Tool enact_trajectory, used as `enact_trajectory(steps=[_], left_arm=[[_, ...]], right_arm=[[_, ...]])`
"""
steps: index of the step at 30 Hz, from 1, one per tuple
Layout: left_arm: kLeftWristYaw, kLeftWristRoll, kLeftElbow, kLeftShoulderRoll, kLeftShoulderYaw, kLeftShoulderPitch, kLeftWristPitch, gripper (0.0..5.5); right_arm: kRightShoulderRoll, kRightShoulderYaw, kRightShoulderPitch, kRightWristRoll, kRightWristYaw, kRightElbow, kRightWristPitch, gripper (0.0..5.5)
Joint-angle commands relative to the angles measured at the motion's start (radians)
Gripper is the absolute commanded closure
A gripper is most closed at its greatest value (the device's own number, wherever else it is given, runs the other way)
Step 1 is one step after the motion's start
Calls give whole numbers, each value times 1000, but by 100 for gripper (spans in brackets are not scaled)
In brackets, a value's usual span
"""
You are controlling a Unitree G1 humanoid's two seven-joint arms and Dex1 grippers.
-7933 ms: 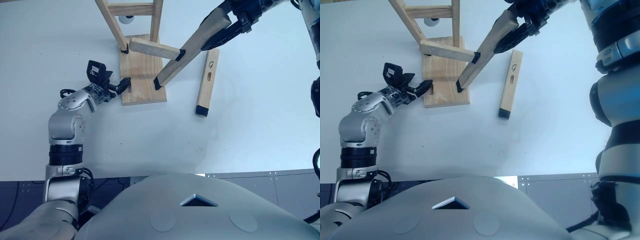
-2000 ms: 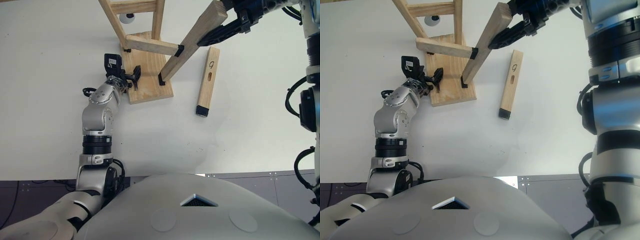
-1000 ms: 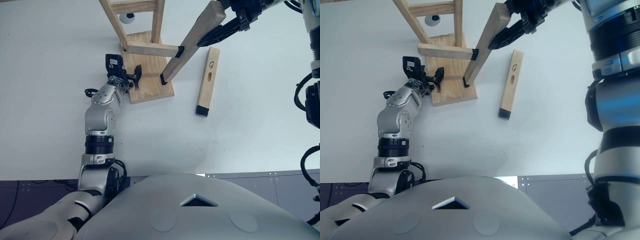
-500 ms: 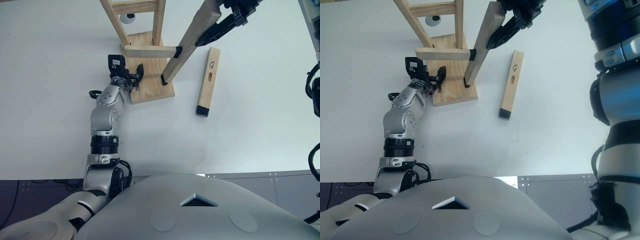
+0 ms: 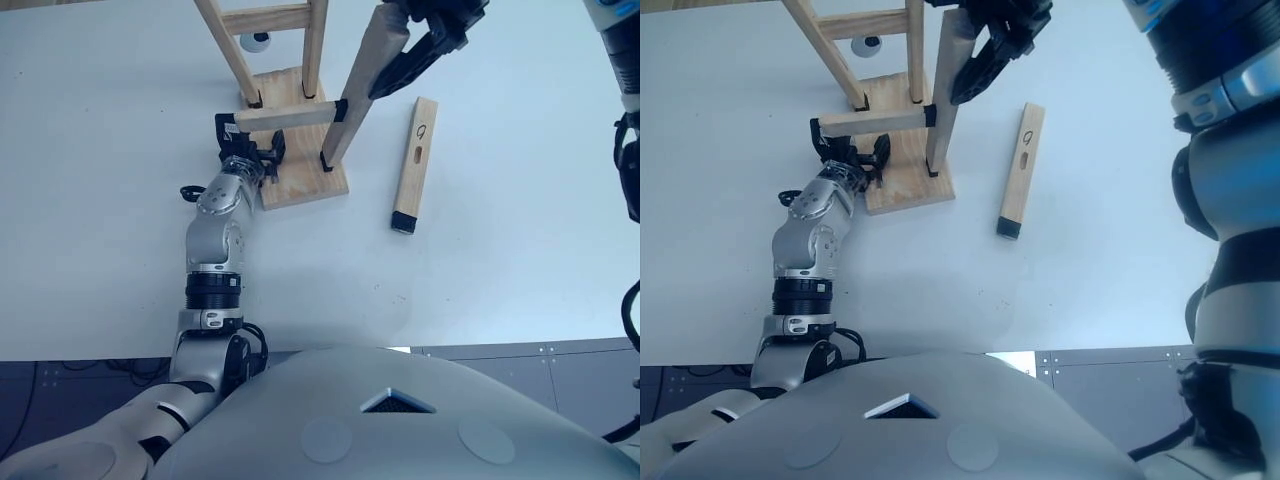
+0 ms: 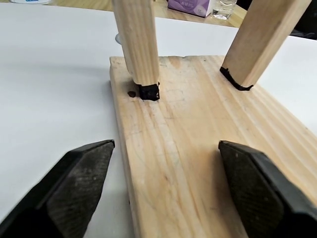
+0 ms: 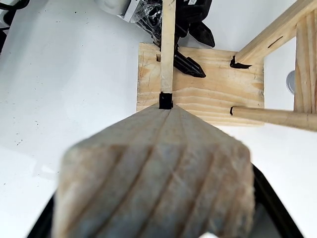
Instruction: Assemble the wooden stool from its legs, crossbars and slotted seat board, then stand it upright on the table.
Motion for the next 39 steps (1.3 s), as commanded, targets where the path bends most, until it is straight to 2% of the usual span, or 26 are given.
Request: enact_trajectory(steps=[1, 5, 8, 13, 14, 18, 22, 26, 31, 34, 36, 39], left_arm=[[0, 5, 32, -11, -11, 24, 30, 162], [1, 5, 21, -11, -9, 34, 35, 162], [-11, 3, 22, 4, -7, 36, 40, 162], [-22, 0, 25, 39, 13, 32, 42, 162], [-24, -1, 28, 45, 16, 29, 42, 162], [-31, 0, 30, 53, 24, 26, 43, 162], [-38, -2, 21, 69, 40, 39, 46, 162], [-50, -19, 5, 106, 76, 39, 55, 162], [-81, -57, -20, 147, 123, 48, 73, 162], [-95, -130, -91, 156, 206, 38, 52, 162], [-93, -151, -119, 182, 256, 29, 37, 162], [-77, -141, -92, 235, 303, 21, 54, 162]], right_arm=[[126, 120, 133, -29, 58, 92, 22, 345], [205, 103, 151, -120, 54, 300, -39, 345], [187, 94, 189, -113, 57, 280, -43, 345], [175, -37, 238, -90, -51, 181, -82, 345], [171, -63, 243, -93, -79, 159, -82, 309], [149, -149, 239, -80, -111, 75, -16, 241], [63, -241, 210, -65, -83, -24, 27, 165], [-41, -329, 175, -41, -38, -97, 75, 161], [-178, -492, 130, 25, -8, -110, 182, 161], [-225, -596, 296, 9, -183, -152, 256, 161], [-164, -714, 484, 3, -421, -239, 368, 133], [9, -833, 820, -52, -767, -480, 465, 73]])
